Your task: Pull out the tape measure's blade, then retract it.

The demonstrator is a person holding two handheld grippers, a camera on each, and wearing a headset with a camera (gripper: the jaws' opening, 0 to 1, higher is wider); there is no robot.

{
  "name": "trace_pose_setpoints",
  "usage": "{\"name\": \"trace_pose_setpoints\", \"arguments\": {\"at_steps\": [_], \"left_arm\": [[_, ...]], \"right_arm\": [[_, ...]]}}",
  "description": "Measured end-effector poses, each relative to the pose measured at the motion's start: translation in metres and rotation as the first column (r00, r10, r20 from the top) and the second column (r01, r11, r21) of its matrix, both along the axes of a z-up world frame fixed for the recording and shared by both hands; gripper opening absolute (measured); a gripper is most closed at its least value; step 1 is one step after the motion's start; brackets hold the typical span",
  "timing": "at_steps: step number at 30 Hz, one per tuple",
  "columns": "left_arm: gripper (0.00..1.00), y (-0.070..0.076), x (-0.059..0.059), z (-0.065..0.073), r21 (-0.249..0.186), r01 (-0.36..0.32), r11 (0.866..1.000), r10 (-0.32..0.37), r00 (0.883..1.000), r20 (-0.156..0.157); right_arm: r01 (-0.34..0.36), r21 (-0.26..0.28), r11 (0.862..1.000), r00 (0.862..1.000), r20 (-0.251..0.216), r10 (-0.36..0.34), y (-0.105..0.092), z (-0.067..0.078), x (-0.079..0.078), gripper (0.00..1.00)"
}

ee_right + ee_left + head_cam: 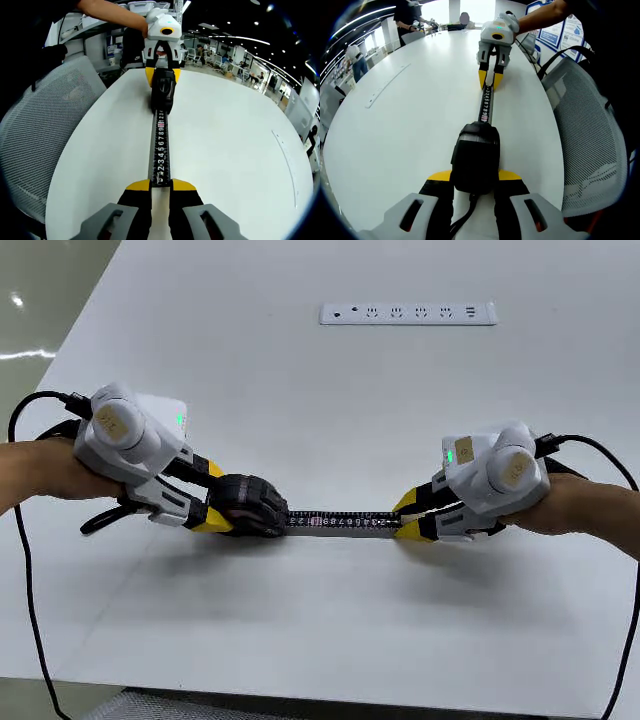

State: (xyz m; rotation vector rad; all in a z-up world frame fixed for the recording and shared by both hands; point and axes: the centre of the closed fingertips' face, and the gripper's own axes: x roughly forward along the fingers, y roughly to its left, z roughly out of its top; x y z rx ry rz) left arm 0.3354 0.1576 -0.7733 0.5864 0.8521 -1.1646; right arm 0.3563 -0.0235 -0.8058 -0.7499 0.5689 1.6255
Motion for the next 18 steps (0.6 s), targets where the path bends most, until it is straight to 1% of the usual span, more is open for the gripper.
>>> {"name": "trace_pose_setpoints", "arguments": {"at_steps": [13, 18], "left_arm": [[0.26, 0.000, 0.000, 0.001, 0.003, -0.002, 1.000, 0.002, 1.000, -0.004], [0.26, 0.000, 0.000, 0.001, 0.005, -0.001, 1.000, 0.001, 1.000, -0.006]], "right_arm": [[0.014, -0.010, 1.000, 1.000, -0.010, -0.014, -0.017, 0.001, 0.002, 0.08], [0.020, -0.015, 1.000, 1.000, -0.007, -0.020, -0.025, 0.003, 0.002, 0.08]]}}
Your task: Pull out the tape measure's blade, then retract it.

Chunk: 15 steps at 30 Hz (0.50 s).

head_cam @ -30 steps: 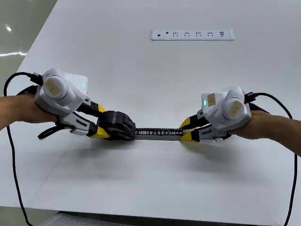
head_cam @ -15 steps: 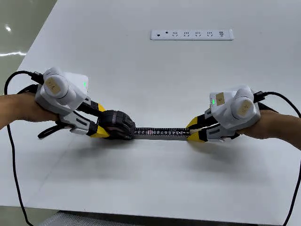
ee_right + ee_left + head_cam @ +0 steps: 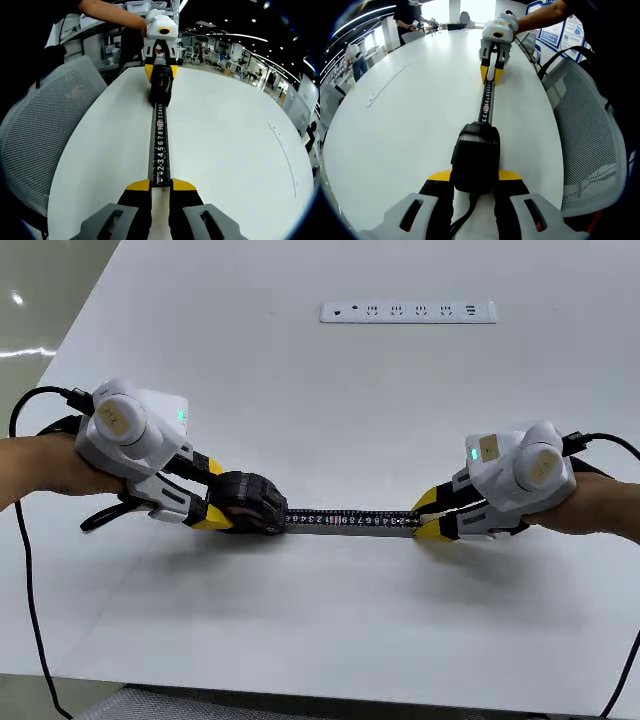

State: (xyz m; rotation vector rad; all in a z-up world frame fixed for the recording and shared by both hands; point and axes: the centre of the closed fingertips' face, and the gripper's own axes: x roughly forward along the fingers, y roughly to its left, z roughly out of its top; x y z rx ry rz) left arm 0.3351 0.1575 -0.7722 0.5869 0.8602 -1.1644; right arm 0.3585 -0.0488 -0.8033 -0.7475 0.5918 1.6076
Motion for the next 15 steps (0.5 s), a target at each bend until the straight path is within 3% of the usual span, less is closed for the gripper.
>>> {"name": "trace_pose_setpoints", "arguments": {"at_steps": [15], "left_arm": [[0.26, 0.000, 0.000, 0.000, 0.001, 0.001, 1.000, -0.001, 1.000, -0.004]], "right_arm": [[0.020, -0.017, 1.000, 1.000, 0.003, -0.020, -0.023, 0.001, 0.003, 0.08]]}}
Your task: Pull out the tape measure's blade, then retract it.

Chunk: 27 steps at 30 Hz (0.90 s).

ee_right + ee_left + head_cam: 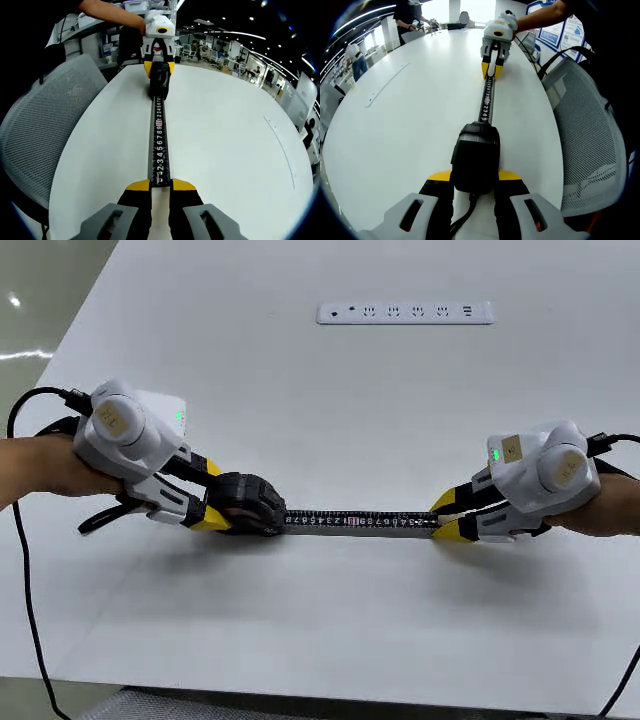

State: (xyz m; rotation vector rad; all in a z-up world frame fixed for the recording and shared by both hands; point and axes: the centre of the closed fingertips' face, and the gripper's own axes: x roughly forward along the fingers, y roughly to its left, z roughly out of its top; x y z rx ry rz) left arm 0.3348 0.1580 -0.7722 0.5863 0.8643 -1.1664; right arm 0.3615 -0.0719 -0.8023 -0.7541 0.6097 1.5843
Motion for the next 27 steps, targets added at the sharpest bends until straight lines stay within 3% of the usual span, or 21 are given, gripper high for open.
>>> {"name": "trace_pose_setpoints", "arguments": {"at_steps": [27], "left_arm": [[0.26, -0.001, 0.000, 0.000, 0.011, 0.008, 1.000, -0.007, 1.000, -0.007]], "right_arm": [[0.037, -0.034, 0.999, 0.999, -0.005, -0.037, -0.036, 0.000, 0.005, 0.08]]}}
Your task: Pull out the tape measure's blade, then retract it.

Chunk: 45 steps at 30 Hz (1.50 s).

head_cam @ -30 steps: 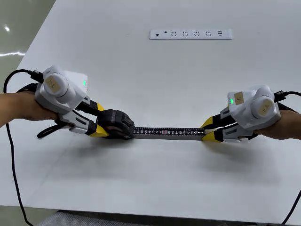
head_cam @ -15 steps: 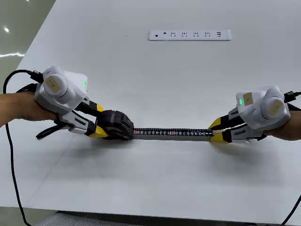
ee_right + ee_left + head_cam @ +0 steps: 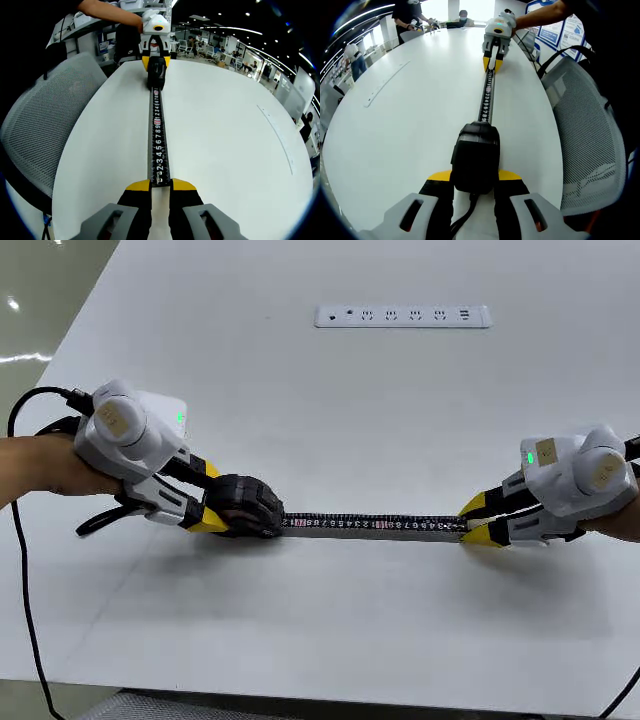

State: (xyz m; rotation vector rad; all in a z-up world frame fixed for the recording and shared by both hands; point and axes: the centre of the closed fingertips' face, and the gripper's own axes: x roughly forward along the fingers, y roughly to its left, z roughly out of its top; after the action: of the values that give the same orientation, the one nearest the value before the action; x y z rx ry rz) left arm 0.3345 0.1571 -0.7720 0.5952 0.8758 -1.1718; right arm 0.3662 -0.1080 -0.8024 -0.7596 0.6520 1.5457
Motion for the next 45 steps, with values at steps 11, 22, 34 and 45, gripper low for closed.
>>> {"name": "trace_pose_setpoints", "arguments": {"at_steps": [11, 22, 34, 45], "left_arm": [[0.26, -0.0001, -0.0002, 0.0001, 0.005, 0.003, 1.000, -0.003, 1.000, 0.005], [0.26, -0.0002, 0.0003, -0.0004, 0.021, 0.016, 1.000, -0.016, 1.000, 0.004], [0.28, -0.0020, -0.0024, -0.0024, 0.042, 0.038, 0.998, -0.038, 0.999, -0.014], [0.32, -0.0009, 0.0002, -0.0012, 0.062, 0.040, 0.997, -0.040, 0.999, -0.001]], "right_arm": [[0.001, -0.011, 1.000, 1.000, 0.003, -0.001, -0.0017, -0.0011, 0.0010, 0.09], [-0.014, -0.035, 0.999, 1.000, 0.005, 0.014, -0.0009, -0.0020, 0.0010, 0.10], [-0.027, -0.071, 0.997, 1.000, 0.005, 0.028, -0.0010, -0.0026, 0.0009, 0.12], [-0.026, -0.083, 0.996, 1.000, 0.013, 0.027, -0.0011, -0.0014, -0.0003, 0.15]]}}
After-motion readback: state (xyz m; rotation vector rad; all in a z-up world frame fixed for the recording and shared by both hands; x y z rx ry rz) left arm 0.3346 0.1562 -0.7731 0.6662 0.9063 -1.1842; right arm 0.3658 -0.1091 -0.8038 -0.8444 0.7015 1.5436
